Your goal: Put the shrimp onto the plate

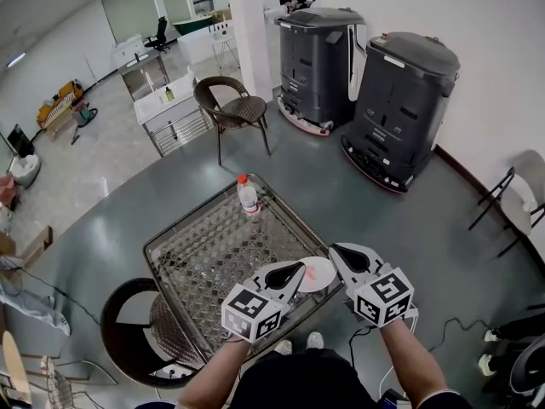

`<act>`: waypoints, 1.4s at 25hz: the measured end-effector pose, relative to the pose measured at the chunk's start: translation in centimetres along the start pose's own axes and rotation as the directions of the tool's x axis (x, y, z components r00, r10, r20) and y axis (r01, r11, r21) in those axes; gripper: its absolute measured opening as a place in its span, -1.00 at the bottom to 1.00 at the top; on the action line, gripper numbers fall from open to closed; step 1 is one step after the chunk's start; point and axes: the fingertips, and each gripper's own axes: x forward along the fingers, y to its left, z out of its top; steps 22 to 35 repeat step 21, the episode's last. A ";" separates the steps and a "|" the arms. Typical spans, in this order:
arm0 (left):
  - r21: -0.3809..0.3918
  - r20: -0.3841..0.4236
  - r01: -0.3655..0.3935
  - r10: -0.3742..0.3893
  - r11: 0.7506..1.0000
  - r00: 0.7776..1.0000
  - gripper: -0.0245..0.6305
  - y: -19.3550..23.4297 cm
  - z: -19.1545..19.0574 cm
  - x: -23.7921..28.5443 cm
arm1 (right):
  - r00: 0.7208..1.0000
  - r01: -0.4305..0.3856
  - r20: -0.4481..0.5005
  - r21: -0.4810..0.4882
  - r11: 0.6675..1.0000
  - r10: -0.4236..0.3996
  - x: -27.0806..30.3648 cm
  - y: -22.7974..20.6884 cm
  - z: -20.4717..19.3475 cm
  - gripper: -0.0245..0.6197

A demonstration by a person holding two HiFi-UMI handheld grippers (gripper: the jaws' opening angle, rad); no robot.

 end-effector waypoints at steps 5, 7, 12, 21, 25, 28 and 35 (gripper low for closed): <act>-0.001 0.001 0.006 -0.006 1.000 1.000 -0.90 -0.2 0.1 0.0 | 1.000 -0.001 0.003 0.004 1.000 0.001 -0.1 0.0 0.3 -0.91; -0.003 0.003 0.009 -0.009 1.000 1.000 -0.90 -0.3 0.1 0.0 | 1.000 0.000 0.004 0.004 1.000 0.000 -0.1 0.1 0.4 -0.91; -0.006 0.002 0.015 -0.015 1.000 1.000 -0.90 -0.4 -0.2 0.1 | 1.000 0.005 0.005 0.007 1.000 -0.005 -0.2 0.0 0.3 -0.91; -0.013 -0.003 0.014 -0.014 1.000 1.000 -0.90 -0.4 -0.4 -0.1 | 1.000 0.005 0.007 0.009 1.000 -0.005 -0.4 0.1 0.4 -0.91; -0.013 -0.003 0.014 -0.014 1.000 1.000 -0.90 -0.4 -0.4 -0.1 | 1.000 0.005 0.007 0.009 1.000 -0.005 -0.4 0.1 0.4 -0.91; -0.013 -0.003 0.014 -0.014 1.000 1.000 -0.90 -0.4 -0.4 -0.1 | 1.000 0.005 0.007 0.009 1.000 -0.005 -0.4 0.1 0.4 -0.91; -0.013 -0.003 0.014 -0.014 1.000 1.000 -0.90 -0.4 -0.4 -0.1 | 1.000 0.005 0.007 0.009 1.000 -0.005 -0.4 0.1 0.4 -0.91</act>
